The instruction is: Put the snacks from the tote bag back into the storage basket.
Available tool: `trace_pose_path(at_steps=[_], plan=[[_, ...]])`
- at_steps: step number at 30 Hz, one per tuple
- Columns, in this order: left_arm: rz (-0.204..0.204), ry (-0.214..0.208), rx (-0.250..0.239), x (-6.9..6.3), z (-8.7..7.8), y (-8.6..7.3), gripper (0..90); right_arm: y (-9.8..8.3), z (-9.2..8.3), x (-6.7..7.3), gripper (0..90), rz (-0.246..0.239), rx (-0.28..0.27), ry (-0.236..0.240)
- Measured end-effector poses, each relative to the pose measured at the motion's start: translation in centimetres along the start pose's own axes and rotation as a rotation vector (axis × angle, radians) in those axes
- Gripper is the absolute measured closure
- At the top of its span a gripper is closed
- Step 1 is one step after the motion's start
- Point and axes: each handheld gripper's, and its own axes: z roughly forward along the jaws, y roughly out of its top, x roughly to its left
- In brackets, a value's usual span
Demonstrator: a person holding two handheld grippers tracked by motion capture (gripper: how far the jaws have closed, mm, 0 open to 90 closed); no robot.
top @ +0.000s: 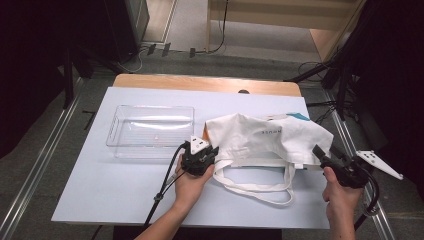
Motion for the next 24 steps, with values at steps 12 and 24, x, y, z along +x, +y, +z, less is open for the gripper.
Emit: trace_pose_path(at_steps=[12, 24], plan=[[-0.007, -0.019, 0.000, 0.6, 0.0, -0.3, 81.8, -1.4, 2.1, -2.9, 16.0, 0.134, 0.053, 0.050], [-0.011, -0.105, -0.069, 0.1, -0.8, 0.3, 82.3, -2.6, 0.5, -0.5, 87.7, -0.104, -0.013, 0.095]])
